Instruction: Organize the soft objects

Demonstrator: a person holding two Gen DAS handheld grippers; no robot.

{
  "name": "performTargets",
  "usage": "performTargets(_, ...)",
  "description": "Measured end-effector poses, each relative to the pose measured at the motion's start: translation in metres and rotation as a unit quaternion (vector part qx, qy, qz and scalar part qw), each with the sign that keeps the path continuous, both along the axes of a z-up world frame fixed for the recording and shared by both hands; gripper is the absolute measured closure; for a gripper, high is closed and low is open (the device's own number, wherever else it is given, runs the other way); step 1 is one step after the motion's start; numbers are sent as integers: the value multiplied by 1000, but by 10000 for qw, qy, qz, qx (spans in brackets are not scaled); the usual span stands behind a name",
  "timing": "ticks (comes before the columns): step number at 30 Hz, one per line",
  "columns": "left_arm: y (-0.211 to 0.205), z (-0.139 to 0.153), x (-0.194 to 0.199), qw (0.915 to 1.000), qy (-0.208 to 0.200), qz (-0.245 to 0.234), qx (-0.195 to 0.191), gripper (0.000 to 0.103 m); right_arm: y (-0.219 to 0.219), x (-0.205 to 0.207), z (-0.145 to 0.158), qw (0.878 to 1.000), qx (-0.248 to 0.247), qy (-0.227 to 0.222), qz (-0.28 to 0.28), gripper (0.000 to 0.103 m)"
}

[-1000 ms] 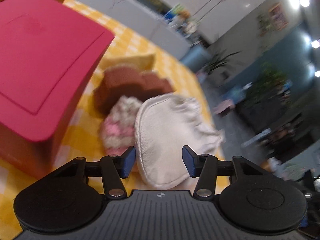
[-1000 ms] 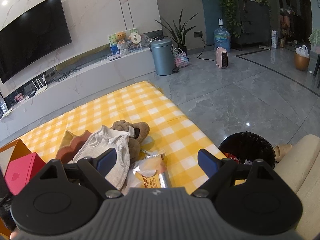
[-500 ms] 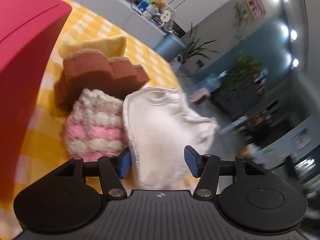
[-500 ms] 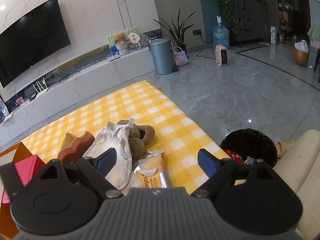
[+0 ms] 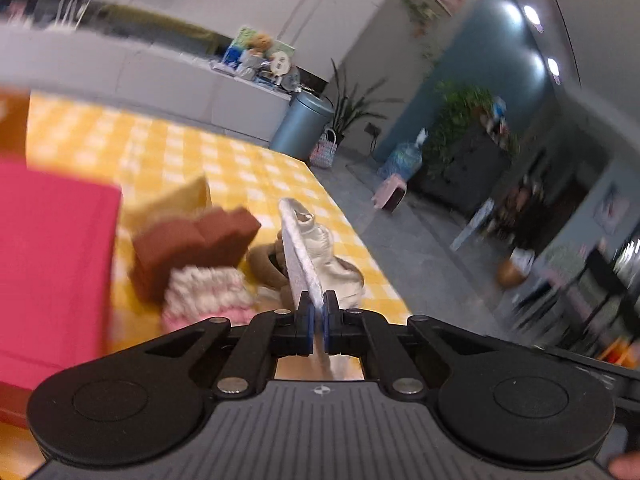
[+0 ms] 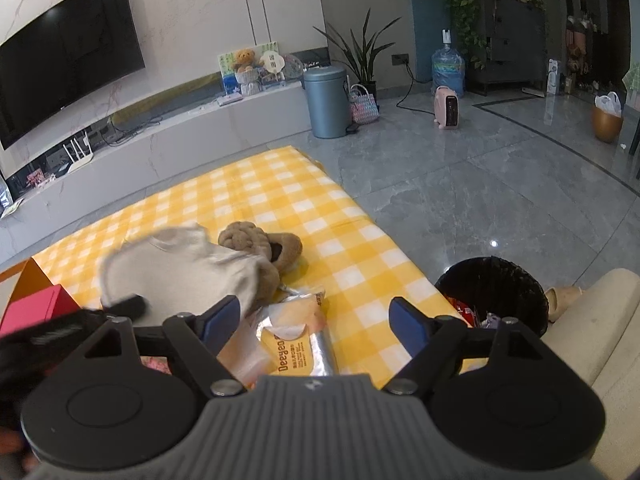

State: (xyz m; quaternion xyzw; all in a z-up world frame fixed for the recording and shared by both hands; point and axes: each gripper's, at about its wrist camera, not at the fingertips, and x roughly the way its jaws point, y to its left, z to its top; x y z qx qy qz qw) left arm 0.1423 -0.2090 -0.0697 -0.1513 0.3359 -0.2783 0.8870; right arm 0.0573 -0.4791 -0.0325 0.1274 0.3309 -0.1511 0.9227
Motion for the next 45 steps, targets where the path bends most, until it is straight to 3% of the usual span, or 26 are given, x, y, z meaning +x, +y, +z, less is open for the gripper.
performTargets(3, 2, 15, -3, 9970, 349, -96, 679, 99, 4, 2, 0, 10000, -41, 31, 34, 22)
performTargets(6, -1, 12, -15, 9883, 313, -131, 1486, 99, 6, 2, 1, 10000, -28, 16, 70, 22)
performTargets(7, -2, 6, -19, 9867, 295, -233, 1580, 98, 6, 2, 1, 10000, -24, 13, 72, 22)
performTargets(11, 3, -24, -16, 9859, 543, -421, 1527, 96, 6, 2, 1, 9999, 17, 13, 114, 22)
performTargets(15, 8, -39, -16, 9906, 444, -562, 1169, 85, 5, -2, 4, 9999, 25, -59, 106, 22)
performTargets(19, 9, -53, -6, 9953, 660, -552, 440, 55, 3, 2, 1, 9999, 115, -29, 82, 22)
performTargets(21, 3, -57, -4, 9964, 597, -538, 286, 46, 4, 2, 0, 9999, 131, 1, 103, 22)
performTargets(26, -15, -61, -5, 9966, 427, -384, 595, 49, 5, 1, 2, 9998, 131, -75, 140, 22)
performTargets(27, -17, -60, -6, 9967, 424, -334, 612, 70, 5, 1, 2, 9998, 138, -76, 137, 22)
performTargets(28, -18, -59, -6, 9967, 422, -317, 623, 100, 4, 1, 2, 9998, 133, -60, 138, 22)
performTargets(30, -16, -55, -8, 9968, 356, -457, 550, 103, 4, 1, 1, 9999, 106, -25, 126, 22)
performTargets(33, -12, -42, -16, 9973, -22, -441, 586, 103, 4, 1, 2, 9999, 106, -29, 105, 22)
performTargets(38, 1, -7, -23, 9982, -160, -436, 375, 103, 6, 3, 0, 9997, 156, 18, 160, 22)
performTargets(41, 0, 3, -16, 9960, 187, -657, 573, 101, 9, 5, -2, 9997, 93, 99, 192, 22)
performTargets(44, -5, -8, -13, 9903, 667, -675, 1012, 80, 11, 6, -2, 9997, 76, 88, 226, 22)
performTargets(45, -5, -12, -16, 9901, 640, -572, 1112, 63, 11, 6, -2, 9997, 68, 87, 231, 22)
